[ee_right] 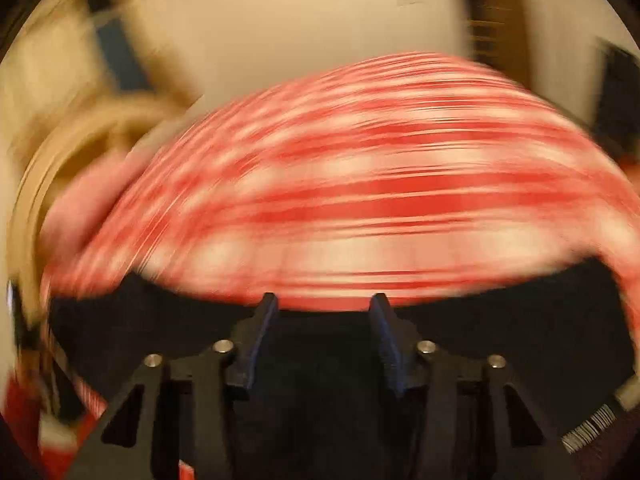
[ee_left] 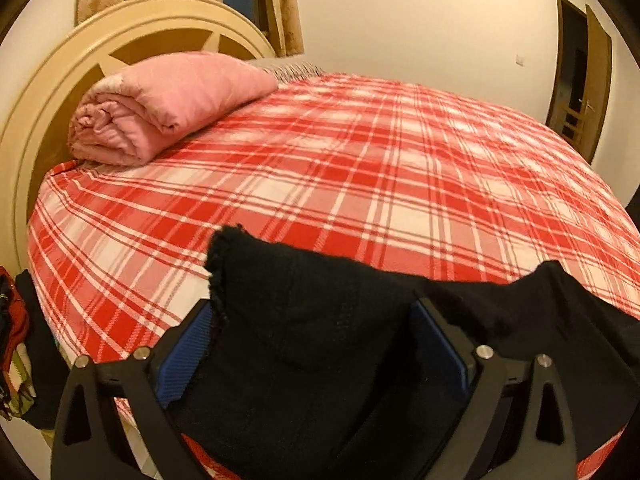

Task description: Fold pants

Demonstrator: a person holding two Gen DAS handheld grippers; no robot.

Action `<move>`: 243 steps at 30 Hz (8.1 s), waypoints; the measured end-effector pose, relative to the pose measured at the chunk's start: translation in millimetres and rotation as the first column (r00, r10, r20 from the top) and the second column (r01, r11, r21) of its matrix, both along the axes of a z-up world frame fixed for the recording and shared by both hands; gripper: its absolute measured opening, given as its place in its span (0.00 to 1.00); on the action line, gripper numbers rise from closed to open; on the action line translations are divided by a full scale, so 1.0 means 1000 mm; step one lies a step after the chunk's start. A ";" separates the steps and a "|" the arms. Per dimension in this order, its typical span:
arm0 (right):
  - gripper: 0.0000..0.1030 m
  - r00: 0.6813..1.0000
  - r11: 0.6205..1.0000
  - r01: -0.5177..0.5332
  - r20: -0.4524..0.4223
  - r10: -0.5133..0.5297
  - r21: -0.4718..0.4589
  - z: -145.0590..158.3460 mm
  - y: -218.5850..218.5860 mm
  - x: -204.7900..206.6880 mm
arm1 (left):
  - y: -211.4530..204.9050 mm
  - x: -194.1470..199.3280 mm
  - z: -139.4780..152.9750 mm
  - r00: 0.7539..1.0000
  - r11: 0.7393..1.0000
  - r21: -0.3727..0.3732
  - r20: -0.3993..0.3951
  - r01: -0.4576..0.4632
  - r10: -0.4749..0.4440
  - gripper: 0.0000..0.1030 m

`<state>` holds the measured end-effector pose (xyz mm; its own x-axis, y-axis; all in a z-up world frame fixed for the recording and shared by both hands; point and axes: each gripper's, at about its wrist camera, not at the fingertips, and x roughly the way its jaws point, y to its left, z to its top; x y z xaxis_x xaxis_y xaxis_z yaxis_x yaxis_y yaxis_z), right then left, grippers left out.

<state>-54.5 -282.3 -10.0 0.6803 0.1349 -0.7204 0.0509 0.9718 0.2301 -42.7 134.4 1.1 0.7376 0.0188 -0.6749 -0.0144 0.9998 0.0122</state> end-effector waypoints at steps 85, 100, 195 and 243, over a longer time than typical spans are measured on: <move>0.02 0.686 0.687 0.688 -0.098 -0.721 -0.233 -0.008 -0.185 -0.186 | -0.149 -0.028 -0.015 0.891 0.891 -0.080 -0.042 0.448 -0.452 1.00; 0.03 0.561 0.500 0.785 0.077 -0.824 -0.366 0.015 -0.171 -0.186 | -0.189 -0.045 -0.012 0.794 0.793 -0.116 -0.045 0.598 -0.606 1.00; 0.30 0.974 0.953 0.211 0.134 -0.184 -0.219 0.058 0.041 -0.090 | -0.142 -0.032 -0.021 0.873 0.872 -0.155 -0.086 0.464 -0.479 0.96; 0.40 0.921 0.905 0.389 0.085 -0.380 -0.175 -0.053 0.028 -0.061 | -0.220 -0.062 -0.046 0.764 0.777 -0.105 -0.145 0.620 -0.629 0.95</move>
